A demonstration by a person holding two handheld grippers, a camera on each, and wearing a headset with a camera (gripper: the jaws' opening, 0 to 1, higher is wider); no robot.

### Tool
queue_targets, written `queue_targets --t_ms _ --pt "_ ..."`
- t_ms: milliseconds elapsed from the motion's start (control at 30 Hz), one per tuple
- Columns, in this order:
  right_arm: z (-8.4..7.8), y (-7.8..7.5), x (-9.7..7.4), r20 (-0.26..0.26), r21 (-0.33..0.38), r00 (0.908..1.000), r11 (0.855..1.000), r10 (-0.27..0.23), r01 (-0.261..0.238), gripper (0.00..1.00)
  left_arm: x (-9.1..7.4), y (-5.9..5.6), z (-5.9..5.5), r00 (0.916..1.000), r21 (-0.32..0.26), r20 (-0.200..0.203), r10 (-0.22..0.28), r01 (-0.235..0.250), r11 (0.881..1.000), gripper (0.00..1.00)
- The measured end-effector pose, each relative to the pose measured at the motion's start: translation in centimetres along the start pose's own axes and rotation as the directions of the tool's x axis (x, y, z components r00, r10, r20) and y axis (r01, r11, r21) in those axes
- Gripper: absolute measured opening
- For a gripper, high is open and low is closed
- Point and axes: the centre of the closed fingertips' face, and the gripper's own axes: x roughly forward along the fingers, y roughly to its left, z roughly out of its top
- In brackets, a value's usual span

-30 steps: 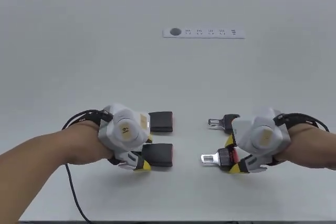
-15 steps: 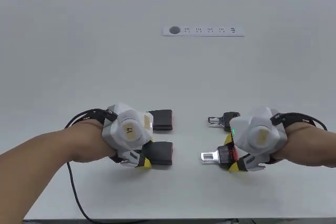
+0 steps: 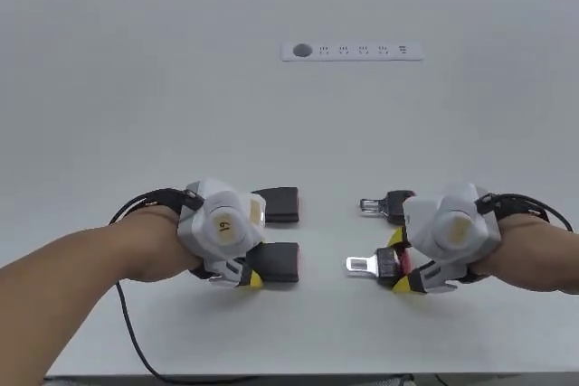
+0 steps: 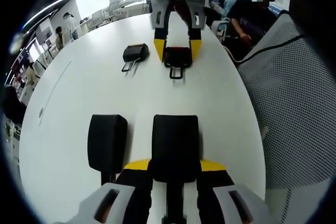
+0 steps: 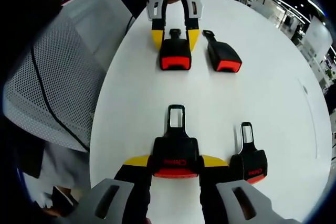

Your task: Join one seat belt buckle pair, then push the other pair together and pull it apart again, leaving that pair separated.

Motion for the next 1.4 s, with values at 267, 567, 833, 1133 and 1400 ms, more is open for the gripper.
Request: queue_targets --t_ms 267,567,833,1133,1400 --pt "0.1 0.0 0.0 0.009 0.010 1.0000 1.000 0.000 0.000 0.32 0.0 0.0 0.0 1.0000 -0.011 -0.009 0.004 -0.004 1.000 0.33" --pt "1.1 0.1 0.5 0.027 0.003 0.9996 1.000 -0.002 0.002 0.32 0.0 0.1 -0.1 0.9999 -0.026 -0.013 0.004 -0.005 1.000 0.33" --pt "2.7 0.3 1.3 0.047 -0.005 0.9989 1.000 -0.007 0.007 0.32 0.0 0.0 -0.2 0.9997 -0.024 -0.024 0.004 -0.004 1.000 0.33" --pt "4.4 -0.4 2.2 0.069 0.006 0.9970 0.999 -0.035 0.035 0.32 0.1 0.1 -0.2 0.9996 -0.026 -0.028 0.004 -0.004 1.000 0.33" --pt "5.7 -0.2 2.7 0.077 -0.005 0.9967 1.000 -0.026 0.026 0.32 0.0 0.0 -0.1 0.9996 -0.033 -0.027 0.005 -0.006 0.999 0.33"
